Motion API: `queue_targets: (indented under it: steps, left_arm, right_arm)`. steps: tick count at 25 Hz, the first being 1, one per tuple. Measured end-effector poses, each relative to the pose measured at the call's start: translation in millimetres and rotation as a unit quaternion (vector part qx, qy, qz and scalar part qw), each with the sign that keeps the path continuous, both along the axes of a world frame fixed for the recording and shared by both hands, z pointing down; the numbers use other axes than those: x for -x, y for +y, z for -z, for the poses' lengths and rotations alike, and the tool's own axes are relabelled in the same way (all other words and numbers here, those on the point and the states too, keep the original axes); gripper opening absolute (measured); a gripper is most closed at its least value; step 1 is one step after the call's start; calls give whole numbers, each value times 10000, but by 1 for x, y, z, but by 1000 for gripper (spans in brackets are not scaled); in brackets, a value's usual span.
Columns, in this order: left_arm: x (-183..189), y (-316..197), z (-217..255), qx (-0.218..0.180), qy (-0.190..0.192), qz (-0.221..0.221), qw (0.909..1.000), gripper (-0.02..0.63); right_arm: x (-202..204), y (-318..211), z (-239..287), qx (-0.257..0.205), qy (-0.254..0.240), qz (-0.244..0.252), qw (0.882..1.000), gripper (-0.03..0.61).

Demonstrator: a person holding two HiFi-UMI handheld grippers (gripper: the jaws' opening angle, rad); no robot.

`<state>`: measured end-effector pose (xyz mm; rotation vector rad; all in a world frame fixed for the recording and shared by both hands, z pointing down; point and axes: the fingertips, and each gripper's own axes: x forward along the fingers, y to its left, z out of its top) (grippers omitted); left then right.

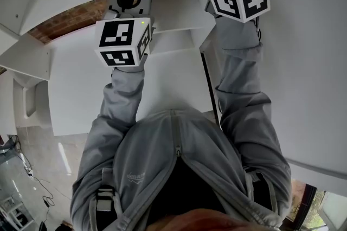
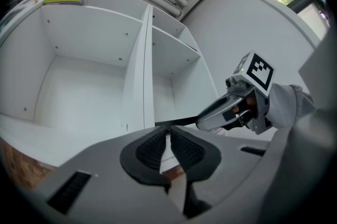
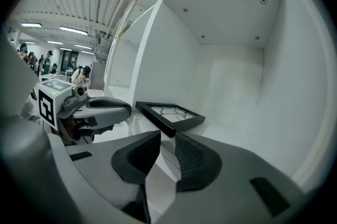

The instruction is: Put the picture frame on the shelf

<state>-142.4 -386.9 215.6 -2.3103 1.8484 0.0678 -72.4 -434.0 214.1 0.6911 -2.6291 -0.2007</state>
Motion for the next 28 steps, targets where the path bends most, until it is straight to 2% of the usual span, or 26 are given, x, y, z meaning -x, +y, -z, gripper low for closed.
queue_targets:
  steps: [5,8,13,17,20,23,28]
  left_arm:
    - [-4,8,1,4,-6,-55,10000,34]
    - [-6,13,1,-2,14,-81,10000,34]
    - [-7,20,-3,35,29,-131,9999,34]
    - [-9,27,-5,52,51,-139,9999,34]
    - [-9,30,-7,42,50,-86,9999,34]
    - [-10,35,-6,-12,5,-21,10000,30]
    - [-19,54,-6,-65,-74,-33,9999,8]
  right_arm:
    - [-1,1,1,-18,391,-108,9992,103]
    - [0,1,2,67,295,-118,9995,101]
    - [-1,1,0,271,-310,-256,9988,98]
    - [-7,4,4,-22,-720,-547,9959,98]
    - [-17,13,11,-364,-1437,-929,9846,98]
    - [-23,34,13,-672,-2023,-1161,9701,66]
    - [-33,77,13,-1214,-2374,-1303,9550,35]
